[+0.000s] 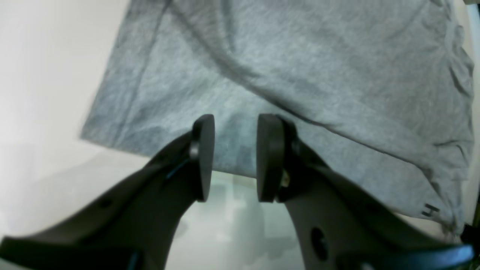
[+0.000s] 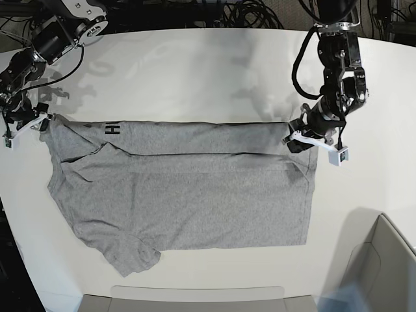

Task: Fold the T-shirt properly
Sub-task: 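Lower the folded edge and open both grippers, then regrasp the folded edge with both grippers and drag the shirt back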

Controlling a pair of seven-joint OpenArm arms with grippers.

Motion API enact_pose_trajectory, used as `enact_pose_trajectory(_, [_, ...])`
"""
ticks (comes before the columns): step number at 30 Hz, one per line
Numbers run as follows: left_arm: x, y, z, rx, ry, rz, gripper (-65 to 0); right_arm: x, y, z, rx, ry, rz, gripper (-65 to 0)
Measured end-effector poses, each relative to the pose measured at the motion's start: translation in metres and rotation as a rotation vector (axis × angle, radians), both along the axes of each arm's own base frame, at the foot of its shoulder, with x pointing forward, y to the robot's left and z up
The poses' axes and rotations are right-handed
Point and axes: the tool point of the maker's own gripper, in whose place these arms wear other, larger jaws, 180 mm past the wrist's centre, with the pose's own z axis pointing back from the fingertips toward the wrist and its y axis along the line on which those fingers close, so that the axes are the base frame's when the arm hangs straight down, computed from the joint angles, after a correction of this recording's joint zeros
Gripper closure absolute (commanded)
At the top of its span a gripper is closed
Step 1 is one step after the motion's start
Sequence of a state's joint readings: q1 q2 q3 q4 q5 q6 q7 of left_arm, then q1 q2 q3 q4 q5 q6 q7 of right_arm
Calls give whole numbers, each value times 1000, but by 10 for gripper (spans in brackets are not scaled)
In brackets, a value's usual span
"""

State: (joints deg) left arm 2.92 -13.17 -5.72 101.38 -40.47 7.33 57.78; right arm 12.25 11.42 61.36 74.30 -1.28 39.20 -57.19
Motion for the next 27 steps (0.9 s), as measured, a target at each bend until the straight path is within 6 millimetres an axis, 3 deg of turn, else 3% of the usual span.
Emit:
enact_pose_trajectory(5, [0, 0, 0, -1, -1, 0, -197, 7, 13, -22, 92, 30, 9, -298])
enact_pose_trajectory(13, [0, 0, 0, 0, -1, 0, -197, 33, 24, -28, 170, -78, 7, -298])
enact_pose_trajectory(21, [-1, 0, -1, -1, 2, 0, -199, 35, 26, -27, 178, -74, 13, -297])
enact_pose_trajectory(27, [1, 2, -9, -6, 17, 11, -200, 44, 41, -29, 152, -36, 96, -297])
